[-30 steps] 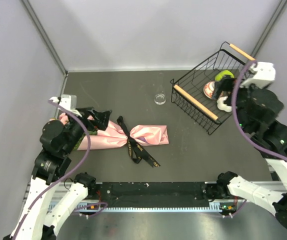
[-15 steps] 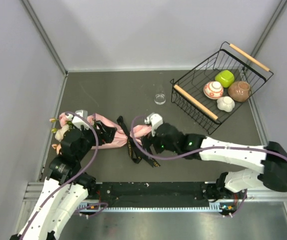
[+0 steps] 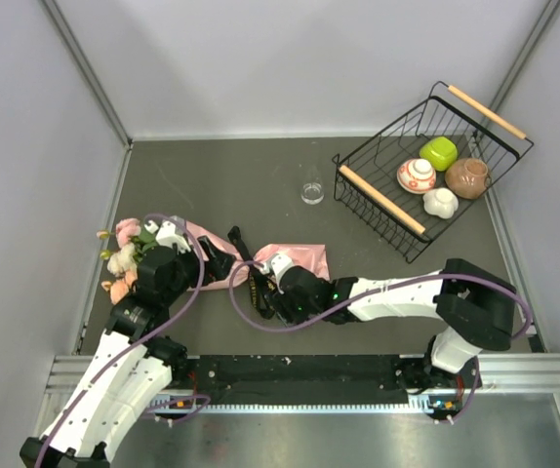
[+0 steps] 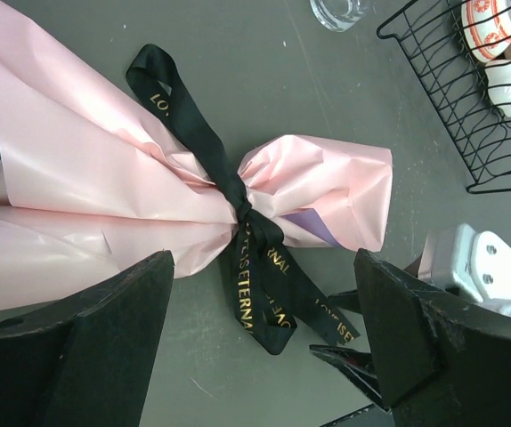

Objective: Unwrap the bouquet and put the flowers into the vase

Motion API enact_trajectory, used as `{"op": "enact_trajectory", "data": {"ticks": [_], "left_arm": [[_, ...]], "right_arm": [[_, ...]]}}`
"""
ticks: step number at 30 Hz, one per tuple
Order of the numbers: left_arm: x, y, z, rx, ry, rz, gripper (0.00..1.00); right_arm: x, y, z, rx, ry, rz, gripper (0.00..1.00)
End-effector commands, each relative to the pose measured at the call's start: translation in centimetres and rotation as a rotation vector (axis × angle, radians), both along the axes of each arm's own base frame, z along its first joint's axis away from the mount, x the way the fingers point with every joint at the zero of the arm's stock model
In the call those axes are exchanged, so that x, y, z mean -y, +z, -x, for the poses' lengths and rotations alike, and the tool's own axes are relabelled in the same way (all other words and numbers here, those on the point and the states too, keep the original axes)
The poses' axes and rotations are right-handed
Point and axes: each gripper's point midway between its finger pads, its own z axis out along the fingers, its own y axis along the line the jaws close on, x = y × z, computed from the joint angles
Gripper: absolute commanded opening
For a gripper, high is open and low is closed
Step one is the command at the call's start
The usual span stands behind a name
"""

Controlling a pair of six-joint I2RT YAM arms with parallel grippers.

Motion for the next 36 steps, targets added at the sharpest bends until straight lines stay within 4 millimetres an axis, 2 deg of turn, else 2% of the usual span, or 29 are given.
{"op": "enact_trajectory", "data": {"ticks": [1, 7, 12, 15, 17, 20, 21, 22, 25, 27, 30, 34, 36], "left_arm": [[0.3, 1.0, -0.7, 0.050, 0.000, 0.032, 0.88], [0.5, 0.8, -0.8, 0.050, -0.005, 0.034, 0.88], [0.7, 0.5, -0.9, 0.039, -0.017, 0.029, 0.88], [0.8, 0.4, -0.9, 0.036, -0.020, 0.032, 0.88], [0.8, 0.4, -0.9, 0.036, -0.020, 0.032, 0.88], [0.7, 0.4, -0.9, 0.036, -0.017, 0.031, 0.88], [0.7, 0.4, -1.0, 0.036, -0.015, 0.032, 0.88], [0.7, 0.4, -1.0, 0.036, -0.016, 0.033, 0.88], [0.9, 0.3, -1.0, 0.028, -0.019, 0.035, 0.88], [0.9, 0.1, -1.1, 0.018, -0.021, 0.034, 0.88], [1.1, 0.0, -1.1, 0.010, -0.028, 0.035, 0.88], [1.3, 0.0, -1.2, 0.004, -0.035, 0.041, 0.88], [1.4, 0.1, -1.2, 0.005, -0.038, 0.043, 0.88]], "right_arm": [[-2.5, 1.9, 0.5, 0.085, 0.062, -0.047, 0.51], [-2.0, -0.4, 0.8, 0.081, 0.066, 0.020, 0.43], [-1.1, -1.3, 0.1, 0.115, 0.041, 0.066, 0.45], [-1.3, -1.4, -0.2, 0.135, 0.051, 0.082, 0.45], [-0.4, -1.8, -0.3, 0.145, 0.046, 0.117, 0.45], [0.0, -1.7, -0.8, 0.175, 0.035, 0.138, 0.36], [0.0, -1.5, -1.0, 0.186, 0.037, 0.143, 0.28], [0.0, -1.4, -1.1, 0.195, 0.035, 0.146, 0.24], [-0.3, -0.1, -1.6, 0.230, 0.031, 0.134, 0.10], [-0.6, 1.5, -2.0, 0.258, 0.017, 0.105, 0.01], [-0.5, 3.2, -2.5, 0.287, -0.006, 0.078, 0.00], [-0.4, 6.7, -2.5, 0.313, -0.024, -0.009, 0.00], [-0.1, 7.5, -2.4, 0.318, -0.033, -0.037, 0.00]]}}
